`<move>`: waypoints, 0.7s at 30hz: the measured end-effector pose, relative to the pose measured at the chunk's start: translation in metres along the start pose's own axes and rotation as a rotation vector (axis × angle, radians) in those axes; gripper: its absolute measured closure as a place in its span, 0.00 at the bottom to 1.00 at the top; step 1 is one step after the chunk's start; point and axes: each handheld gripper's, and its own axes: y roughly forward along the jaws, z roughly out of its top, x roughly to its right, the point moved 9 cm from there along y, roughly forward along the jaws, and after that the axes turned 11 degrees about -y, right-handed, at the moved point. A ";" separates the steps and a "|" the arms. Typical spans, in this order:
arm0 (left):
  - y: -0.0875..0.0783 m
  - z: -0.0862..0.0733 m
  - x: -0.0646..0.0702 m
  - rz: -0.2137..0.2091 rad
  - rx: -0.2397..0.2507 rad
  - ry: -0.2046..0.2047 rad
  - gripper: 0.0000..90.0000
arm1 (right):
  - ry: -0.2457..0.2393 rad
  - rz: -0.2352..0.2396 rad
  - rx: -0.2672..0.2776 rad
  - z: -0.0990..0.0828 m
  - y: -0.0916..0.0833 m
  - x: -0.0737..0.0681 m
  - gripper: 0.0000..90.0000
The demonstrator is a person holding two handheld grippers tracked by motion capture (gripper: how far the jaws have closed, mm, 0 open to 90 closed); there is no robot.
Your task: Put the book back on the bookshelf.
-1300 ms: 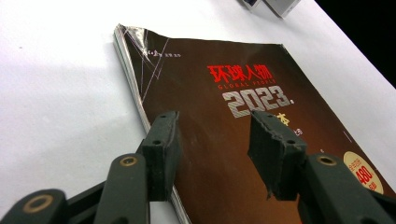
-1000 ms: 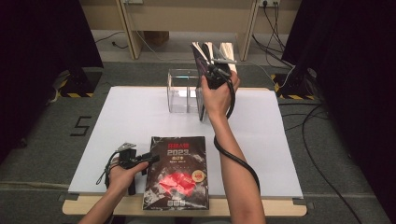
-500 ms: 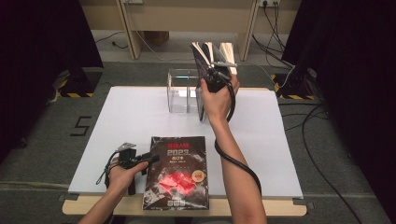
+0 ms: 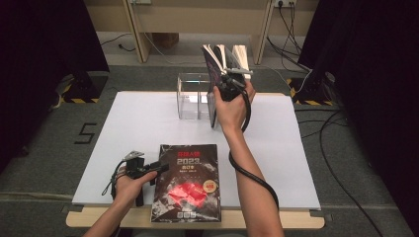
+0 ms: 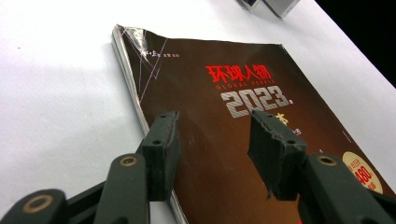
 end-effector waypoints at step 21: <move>-0.001 0.001 0.000 0.000 0.005 -0.001 0.57 | 0.002 0.025 0.002 -0.011 -0.015 0.002 0.63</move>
